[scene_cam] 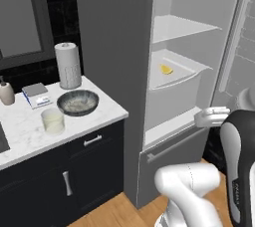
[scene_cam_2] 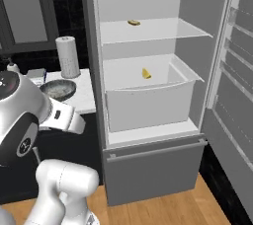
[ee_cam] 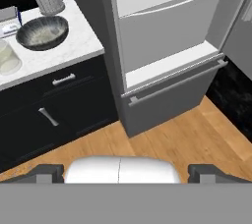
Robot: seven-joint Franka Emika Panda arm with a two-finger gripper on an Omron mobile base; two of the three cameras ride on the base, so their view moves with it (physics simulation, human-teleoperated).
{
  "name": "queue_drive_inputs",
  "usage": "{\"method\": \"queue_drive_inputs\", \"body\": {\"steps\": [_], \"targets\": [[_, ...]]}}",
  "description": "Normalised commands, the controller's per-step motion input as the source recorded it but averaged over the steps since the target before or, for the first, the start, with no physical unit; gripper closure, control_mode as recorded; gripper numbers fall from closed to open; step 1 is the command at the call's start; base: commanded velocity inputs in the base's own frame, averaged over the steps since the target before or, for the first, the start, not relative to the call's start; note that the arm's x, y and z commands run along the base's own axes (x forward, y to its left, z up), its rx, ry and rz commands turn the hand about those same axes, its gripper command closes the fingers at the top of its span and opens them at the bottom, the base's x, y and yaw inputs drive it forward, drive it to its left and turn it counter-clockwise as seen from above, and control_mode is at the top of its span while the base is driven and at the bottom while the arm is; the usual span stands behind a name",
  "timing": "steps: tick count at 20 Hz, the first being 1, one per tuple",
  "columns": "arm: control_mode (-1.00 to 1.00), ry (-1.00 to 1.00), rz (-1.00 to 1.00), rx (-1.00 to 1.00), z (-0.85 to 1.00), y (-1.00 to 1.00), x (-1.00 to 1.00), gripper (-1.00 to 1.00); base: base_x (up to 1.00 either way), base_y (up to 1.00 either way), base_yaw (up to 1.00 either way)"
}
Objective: Grab a lemon wedge from the fridge and one ice cube from the ice bowl, and put them in the glass of lemonade.
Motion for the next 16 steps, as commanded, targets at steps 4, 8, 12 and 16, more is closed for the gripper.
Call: {"method": "queue_drive_inputs", "body": {"steps": [4,8,12,16], "targets": [[1.00,0.00,0.00,0.00,0.00,0.00,0.00,-1.00,0.66,-0.85,0.32],[1.00,0.00,0.00,0.00,0.00,0.00,0.00,-1.00,0.69,-0.91,0.36],[1.00,0.00,0.00,0.00,0.00,0.00,0.00,-1.00,0.67,-0.68,0.35],[1.00,0.00,0.00,0.00,0.00,0.00,0.00,-1.00,0.51,-0.26,0.36]]}}
